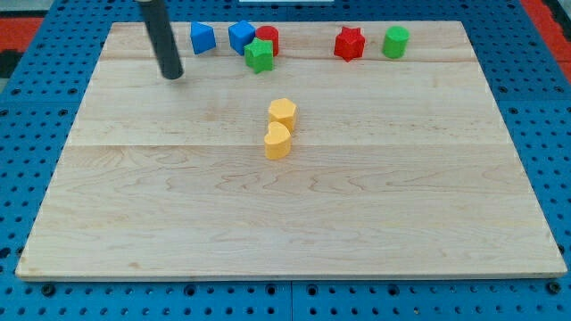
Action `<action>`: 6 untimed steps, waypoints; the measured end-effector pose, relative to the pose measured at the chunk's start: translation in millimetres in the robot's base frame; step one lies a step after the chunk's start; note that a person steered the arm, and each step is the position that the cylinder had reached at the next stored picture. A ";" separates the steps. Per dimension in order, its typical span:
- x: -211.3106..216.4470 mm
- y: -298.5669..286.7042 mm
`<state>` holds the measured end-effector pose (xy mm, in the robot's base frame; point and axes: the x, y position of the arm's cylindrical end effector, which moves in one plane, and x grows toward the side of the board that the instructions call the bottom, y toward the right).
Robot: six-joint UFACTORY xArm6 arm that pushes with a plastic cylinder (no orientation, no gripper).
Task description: Move the yellow hexagon to the left of the blue triangle
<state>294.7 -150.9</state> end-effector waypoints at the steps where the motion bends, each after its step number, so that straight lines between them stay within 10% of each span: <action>1: -19.6 24.7; 6: -8.4 177.8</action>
<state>286.3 26.9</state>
